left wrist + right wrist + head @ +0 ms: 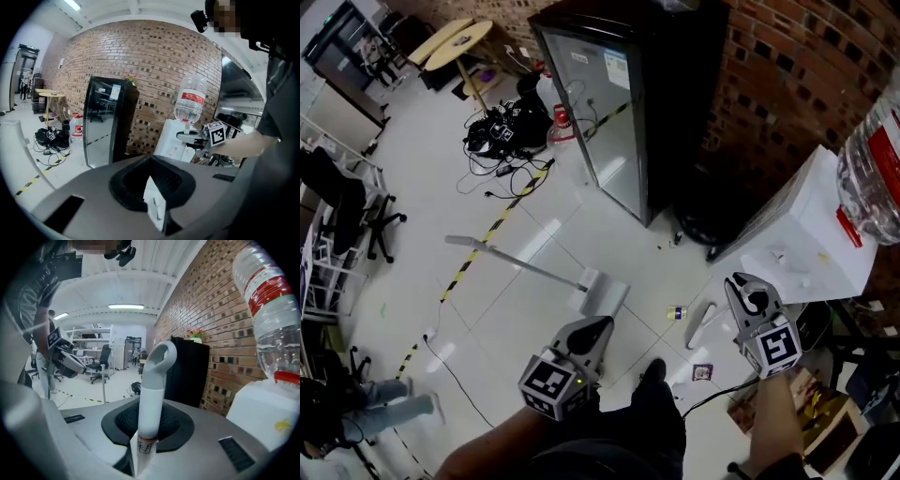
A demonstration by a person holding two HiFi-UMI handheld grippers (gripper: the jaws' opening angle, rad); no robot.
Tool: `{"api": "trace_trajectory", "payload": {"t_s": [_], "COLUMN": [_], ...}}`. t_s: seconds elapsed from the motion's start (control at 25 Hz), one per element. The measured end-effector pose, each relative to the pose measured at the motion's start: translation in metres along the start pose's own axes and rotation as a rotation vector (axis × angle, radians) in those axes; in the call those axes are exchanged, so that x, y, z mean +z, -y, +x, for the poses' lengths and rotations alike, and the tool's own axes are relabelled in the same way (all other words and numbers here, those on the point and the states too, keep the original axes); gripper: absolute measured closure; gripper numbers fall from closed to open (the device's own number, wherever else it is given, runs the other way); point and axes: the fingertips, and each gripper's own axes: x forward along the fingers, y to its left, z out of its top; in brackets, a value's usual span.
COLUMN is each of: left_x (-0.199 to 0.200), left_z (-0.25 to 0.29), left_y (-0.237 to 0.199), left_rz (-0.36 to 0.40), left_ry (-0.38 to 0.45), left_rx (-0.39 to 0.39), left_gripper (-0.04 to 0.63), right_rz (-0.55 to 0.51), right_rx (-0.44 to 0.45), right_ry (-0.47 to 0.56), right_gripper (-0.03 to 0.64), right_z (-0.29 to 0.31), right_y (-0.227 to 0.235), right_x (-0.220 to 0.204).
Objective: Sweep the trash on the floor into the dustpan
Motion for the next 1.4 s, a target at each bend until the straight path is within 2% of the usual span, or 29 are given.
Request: {"api": "trace_trajectory", "payload": {"t_s": [0.2, 0.4, 0.6, 0.8, 0.96, 1.16, 1.4], "left_x": [-0.009, -0.024, -0.036, -0.050, -0.057, -0.053, -0.046], "left_z": [-0.025, -0.059, -0.104, -0.144, -0.173, -0.209, -0.225], "left_y": [-0.049, -0.124, -0.170, -0.211, -0.234, -0.269, -0.302], "left_rz": [-0.028, -0.064, -0.102, -0.134, -0.141, -0.173, -0.186], "left_ry": [0.005, 0.005, 0.037, 0.049, 0.073, 0.107, 0.134], "left_rx": [0.040, 0.165, 0.228, 0.338, 0.332, 0.394, 0.412], "left_gripper": [0.572, 0.572, 0.572, 0.572, 0.572, 0.572, 0.572], "right_rz": [-0.078, -0.062, -0.091, -0.081, -0.075, -0.046, 0.000], "right_rx": [0.133, 0.255, 0.391, 0.457, 0.513, 0.561, 0.538], "right_ry": [-0.059, -0.048, -0.054, -0.038, -0.014, 0.033, 0.088], "right_gripper": [0.538, 0.545, 0.546, 0.546, 0.546, 0.546, 0.546], "right_z": [0.077, 0.152, 0.207, 0.245, 0.272, 0.306, 0.344], "right_y": [-0.045, -0.101, -0.176, -0.237, -0.287, -0.334, -0.364], "right_x": [0.003, 0.013, 0.026, 0.045, 0.060, 0.095, 0.132]}}
